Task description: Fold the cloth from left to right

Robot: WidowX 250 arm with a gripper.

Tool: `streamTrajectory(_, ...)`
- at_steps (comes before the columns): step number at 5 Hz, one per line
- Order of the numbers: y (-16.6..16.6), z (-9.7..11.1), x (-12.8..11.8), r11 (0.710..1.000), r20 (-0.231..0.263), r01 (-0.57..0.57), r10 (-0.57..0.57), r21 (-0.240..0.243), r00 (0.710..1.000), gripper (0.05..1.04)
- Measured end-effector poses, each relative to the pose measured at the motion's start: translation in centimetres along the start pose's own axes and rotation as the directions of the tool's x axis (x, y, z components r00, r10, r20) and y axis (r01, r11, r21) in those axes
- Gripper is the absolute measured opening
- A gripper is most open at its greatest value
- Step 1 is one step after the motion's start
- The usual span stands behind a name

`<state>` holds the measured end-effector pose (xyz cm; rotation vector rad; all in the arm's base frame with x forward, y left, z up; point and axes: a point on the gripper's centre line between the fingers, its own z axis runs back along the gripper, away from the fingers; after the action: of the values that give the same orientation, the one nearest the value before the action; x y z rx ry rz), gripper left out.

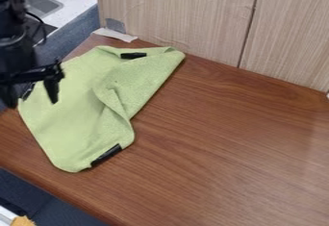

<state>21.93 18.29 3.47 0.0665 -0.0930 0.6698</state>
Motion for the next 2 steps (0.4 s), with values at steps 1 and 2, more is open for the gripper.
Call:
streamTrajectory(1, 1.3, -1.4, 1.0, 0.999, -0.026, -0.036, 0.036, 0.004, 0.999, 1.001)
streamTrajectory(2, 2.2, -3.0, 1.3, 0.998, -0.044, -0.059, 0.059, 0.006, 0.997, 1.001)
